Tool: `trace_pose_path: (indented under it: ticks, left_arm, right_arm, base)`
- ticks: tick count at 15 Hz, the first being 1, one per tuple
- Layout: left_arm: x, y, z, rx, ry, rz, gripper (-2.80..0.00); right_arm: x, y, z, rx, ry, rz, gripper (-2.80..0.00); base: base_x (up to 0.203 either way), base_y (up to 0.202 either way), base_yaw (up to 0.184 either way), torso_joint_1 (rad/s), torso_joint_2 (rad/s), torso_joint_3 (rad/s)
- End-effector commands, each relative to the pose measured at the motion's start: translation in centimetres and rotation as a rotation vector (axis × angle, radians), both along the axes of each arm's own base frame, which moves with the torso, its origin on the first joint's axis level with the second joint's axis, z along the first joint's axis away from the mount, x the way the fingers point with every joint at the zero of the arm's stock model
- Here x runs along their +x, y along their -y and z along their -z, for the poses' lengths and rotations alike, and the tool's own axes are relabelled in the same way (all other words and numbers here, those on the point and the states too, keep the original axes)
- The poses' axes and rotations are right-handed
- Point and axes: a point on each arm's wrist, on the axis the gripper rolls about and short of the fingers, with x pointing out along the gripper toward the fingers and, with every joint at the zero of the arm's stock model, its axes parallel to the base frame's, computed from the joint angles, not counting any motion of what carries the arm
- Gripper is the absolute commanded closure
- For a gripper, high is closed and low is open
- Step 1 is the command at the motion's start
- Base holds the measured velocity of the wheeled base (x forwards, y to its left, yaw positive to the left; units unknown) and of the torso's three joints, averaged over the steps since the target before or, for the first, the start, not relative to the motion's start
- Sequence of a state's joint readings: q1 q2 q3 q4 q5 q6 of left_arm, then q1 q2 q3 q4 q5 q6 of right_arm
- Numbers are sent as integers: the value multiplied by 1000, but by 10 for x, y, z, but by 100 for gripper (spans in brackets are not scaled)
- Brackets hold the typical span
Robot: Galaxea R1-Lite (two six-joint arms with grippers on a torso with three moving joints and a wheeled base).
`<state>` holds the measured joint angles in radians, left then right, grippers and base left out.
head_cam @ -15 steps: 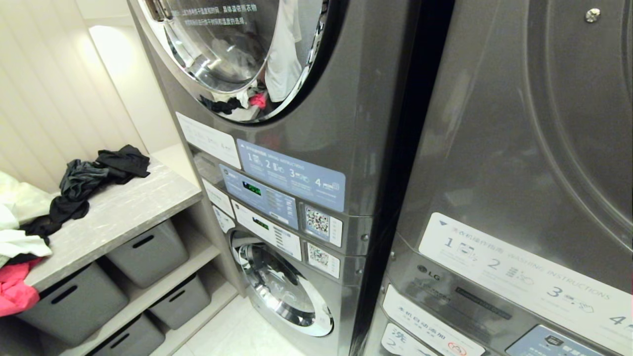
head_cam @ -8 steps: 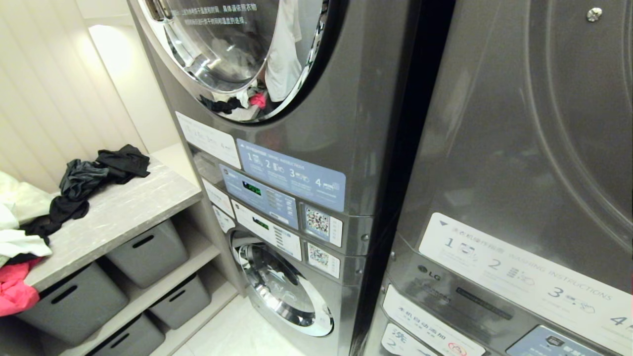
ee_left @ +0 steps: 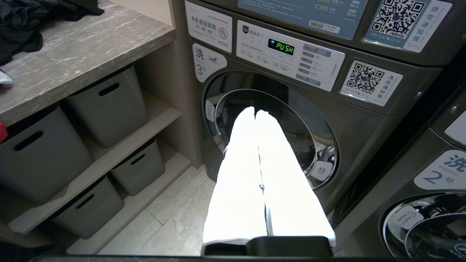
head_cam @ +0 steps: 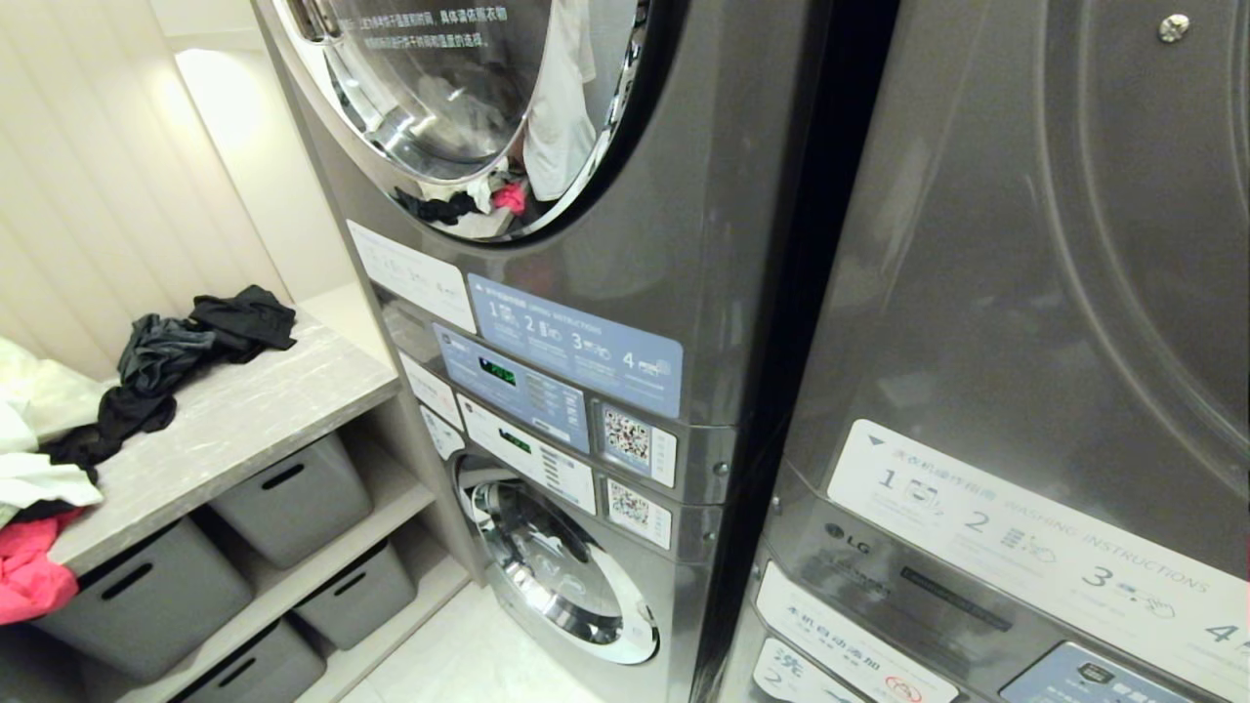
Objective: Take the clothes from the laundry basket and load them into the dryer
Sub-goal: Put the clothes in the dryer
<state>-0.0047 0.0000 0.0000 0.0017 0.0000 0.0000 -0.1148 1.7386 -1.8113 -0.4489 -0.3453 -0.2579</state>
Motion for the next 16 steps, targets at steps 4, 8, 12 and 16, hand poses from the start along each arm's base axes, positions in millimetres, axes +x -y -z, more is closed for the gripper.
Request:
trace_pose_path:
  ticks: [4, 8, 12, 16]
  left_arm:
    - [0, 0, 0, 0, 0, 0, 0]
    - [0, 0, 0, 0, 0, 0, 0]
    - [0, 0, 0, 0, 0, 0, 0]
    - [0, 0, 0, 0, 0, 0, 0]
  right_arm:
    - [-20, 1, -13, 12, 34, -3, -280]
    - [-39, -1, -20, 18, 27, -11, -280]
    - [-101, -10, -32, 32, 24, -61, -280]
    - [-186, -22, -26, 54, 32, -104, -280]
  base:
    - [0, 0, 0, 0, 0, 0]
    - [0, 0, 0, 0, 0, 0]
    - [0, 0, 0, 0, 0, 0]
    - [0, 0, 0, 0, 0, 0]
